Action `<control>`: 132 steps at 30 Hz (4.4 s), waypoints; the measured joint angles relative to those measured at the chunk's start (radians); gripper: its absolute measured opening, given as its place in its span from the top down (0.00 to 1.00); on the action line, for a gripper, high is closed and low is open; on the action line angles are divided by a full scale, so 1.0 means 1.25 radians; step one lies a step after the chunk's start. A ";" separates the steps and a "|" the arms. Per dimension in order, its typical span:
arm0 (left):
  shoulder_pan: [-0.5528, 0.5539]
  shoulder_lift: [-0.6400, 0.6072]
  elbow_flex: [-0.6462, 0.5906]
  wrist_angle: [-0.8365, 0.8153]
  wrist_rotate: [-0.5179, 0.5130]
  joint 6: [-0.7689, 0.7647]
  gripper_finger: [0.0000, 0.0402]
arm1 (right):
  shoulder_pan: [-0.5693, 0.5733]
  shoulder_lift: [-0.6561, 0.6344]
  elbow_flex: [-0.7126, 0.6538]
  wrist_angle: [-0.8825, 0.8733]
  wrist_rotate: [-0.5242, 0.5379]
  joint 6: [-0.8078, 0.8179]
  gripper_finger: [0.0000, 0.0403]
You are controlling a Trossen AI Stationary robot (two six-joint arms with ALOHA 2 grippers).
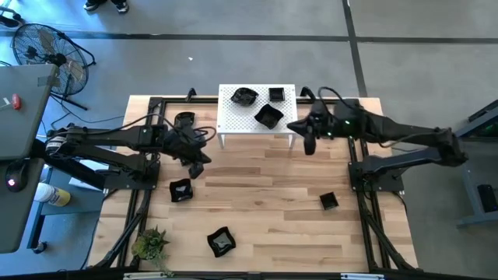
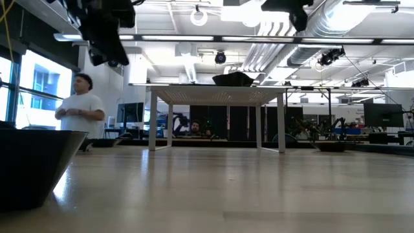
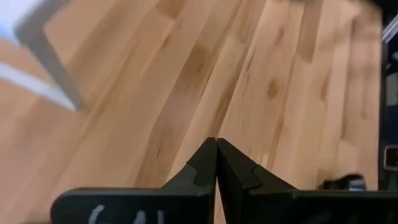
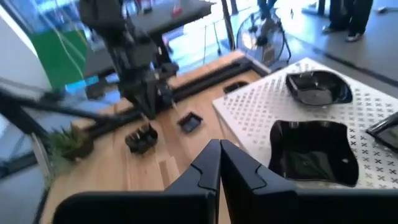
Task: Pick & Place Mini shaped plates
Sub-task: Stack the distorted square plate on top of the stacked distorted square plate on the shelf
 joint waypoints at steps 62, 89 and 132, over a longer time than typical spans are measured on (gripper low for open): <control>0.000 0.164 -0.198 -0.207 0.106 -0.022 0.72 | 0.036 -0.101 -0.082 0.069 0.049 0.002 0.98; -0.001 0.157 -0.056 0.098 0.113 -0.450 0.99 | 0.036 -0.101 -0.082 0.074 0.018 0.002 0.98; -0.074 0.491 0.012 0.531 -0.117 -0.651 0.81 | 0.036 -0.100 -0.082 0.038 -0.060 -0.002 0.98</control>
